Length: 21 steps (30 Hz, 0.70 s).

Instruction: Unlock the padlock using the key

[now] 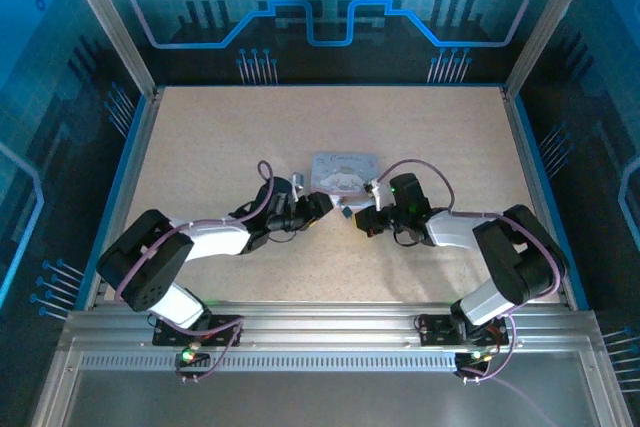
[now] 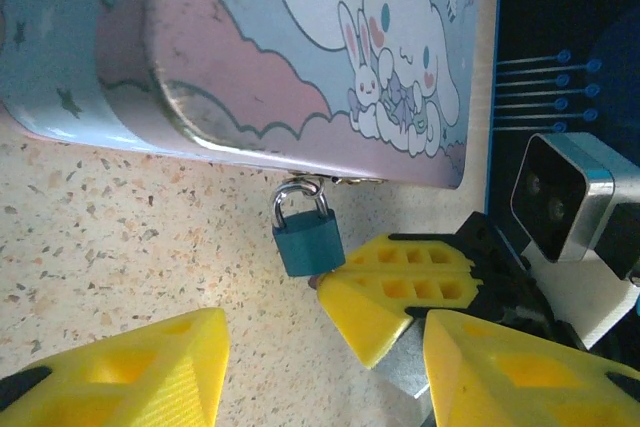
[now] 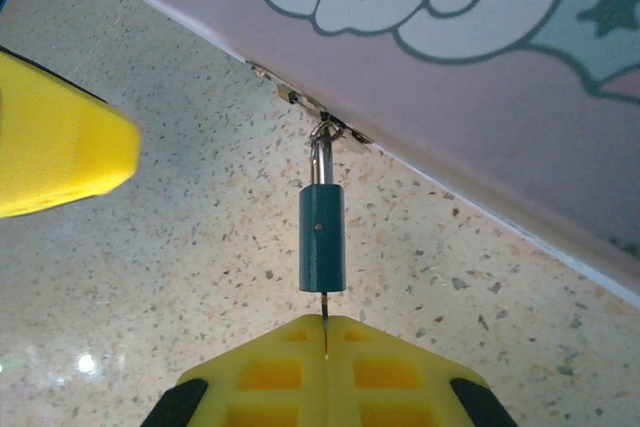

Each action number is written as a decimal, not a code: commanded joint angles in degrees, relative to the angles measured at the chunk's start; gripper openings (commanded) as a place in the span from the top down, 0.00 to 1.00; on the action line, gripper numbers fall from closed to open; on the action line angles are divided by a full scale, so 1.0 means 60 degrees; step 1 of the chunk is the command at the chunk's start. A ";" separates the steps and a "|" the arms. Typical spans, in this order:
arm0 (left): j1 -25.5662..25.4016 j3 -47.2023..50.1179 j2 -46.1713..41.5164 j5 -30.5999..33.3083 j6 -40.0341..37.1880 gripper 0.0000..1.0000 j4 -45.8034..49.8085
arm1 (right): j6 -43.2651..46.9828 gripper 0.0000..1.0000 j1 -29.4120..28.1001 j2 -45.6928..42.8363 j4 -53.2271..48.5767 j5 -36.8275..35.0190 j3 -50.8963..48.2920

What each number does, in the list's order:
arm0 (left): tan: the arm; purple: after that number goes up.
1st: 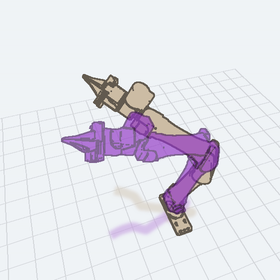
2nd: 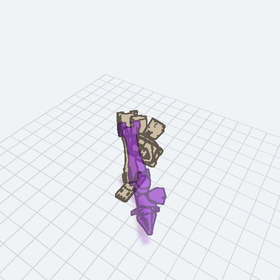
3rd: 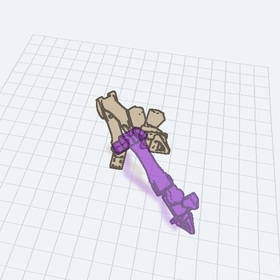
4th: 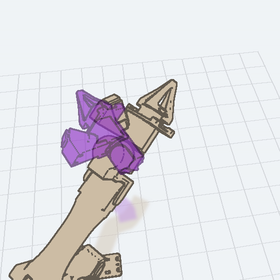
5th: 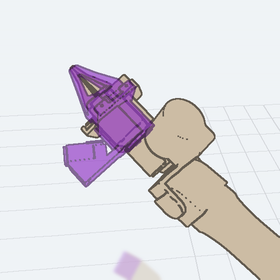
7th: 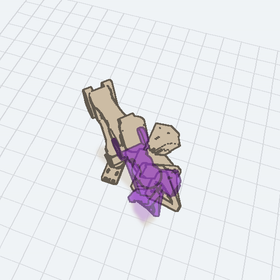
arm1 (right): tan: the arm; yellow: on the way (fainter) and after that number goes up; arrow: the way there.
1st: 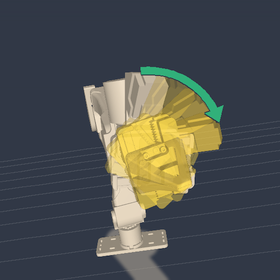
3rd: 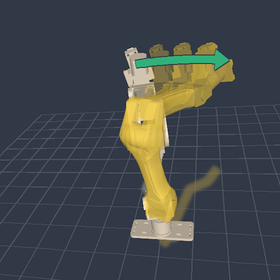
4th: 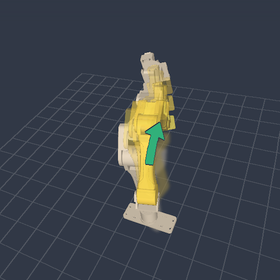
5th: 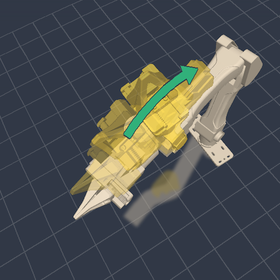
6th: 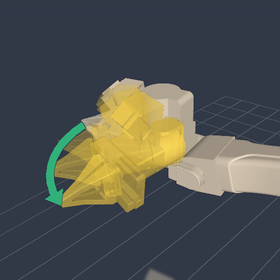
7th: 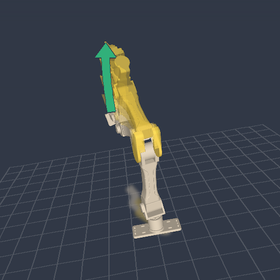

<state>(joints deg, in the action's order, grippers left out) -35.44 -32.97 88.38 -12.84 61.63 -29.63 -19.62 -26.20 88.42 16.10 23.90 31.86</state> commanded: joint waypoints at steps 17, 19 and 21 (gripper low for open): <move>-0.0703 0.0324 0.1496 0.0826 0.1908 0.49 -0.2796 | -0.1916 1.00 0.0103 -0.0122 -0.2743 0.0865 0.1282; -0.0750 0.0359 0.1636 0.0858 0.2067 0.50 -0.3007 | -0.2013 1.00 0.0115 -0.0118 -0.2720 0.0882 0.1284; -0.0806 0.0422 0.1817 0.0930 0.2305 0.50 -0.3294 | -0.2076 1.00 0.0119 -0.0104 -0.2712 0.0923 0.1309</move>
<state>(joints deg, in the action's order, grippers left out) -39.64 -31.73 97.51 -9.06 72.60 -44.77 -30.46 -26.06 87.77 1.58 27.53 38.06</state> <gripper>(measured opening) 0.502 0.050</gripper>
